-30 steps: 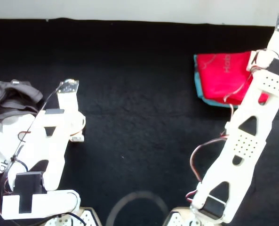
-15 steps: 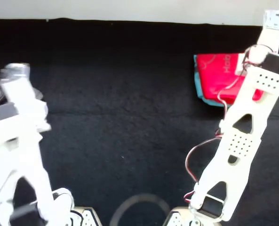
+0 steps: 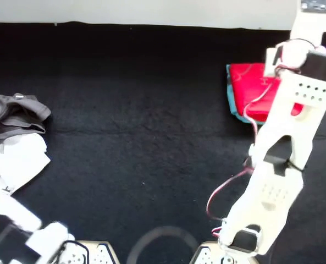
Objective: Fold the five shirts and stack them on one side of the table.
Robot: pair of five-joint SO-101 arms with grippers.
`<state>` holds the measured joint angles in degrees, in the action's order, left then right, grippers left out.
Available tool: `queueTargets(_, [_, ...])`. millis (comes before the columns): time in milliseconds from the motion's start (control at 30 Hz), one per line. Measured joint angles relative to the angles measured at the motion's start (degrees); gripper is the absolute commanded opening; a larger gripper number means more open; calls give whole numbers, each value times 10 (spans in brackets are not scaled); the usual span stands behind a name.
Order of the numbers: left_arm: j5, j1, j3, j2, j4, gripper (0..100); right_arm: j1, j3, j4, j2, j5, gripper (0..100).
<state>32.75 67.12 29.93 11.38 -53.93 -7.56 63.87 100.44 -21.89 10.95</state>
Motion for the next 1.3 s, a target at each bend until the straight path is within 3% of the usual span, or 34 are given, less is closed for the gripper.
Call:
queueTargets(167, [62,28,-32,-119,117,228,69,-242,0,207,0,105])
queueTargets(333, [91,27,-64,-219,171,218,132,-418,0,380,0,105])
queueTargets(500, [103,23,-77,-244,172,2,168,-551,0,470,0,105])
queueTargets(600, [104,4,-77,-236,149,5,170,-617,-10,479,0,105])
queueTargets(733, [105,-37,-77,-193,57,9,170,-705,-61,479,-2,105])
queueTargets(833, [101,-95,-77,-132,-34,9,170,-772,-103,481,-2,105])
queueTargets(1067, [-14,-297,-76,47,-215,9,170,-836,-127,482,-2,105])
queueTargets(1300, [-116,-550,-100,233,-251,9,170,-839,-127,482,-2,105])
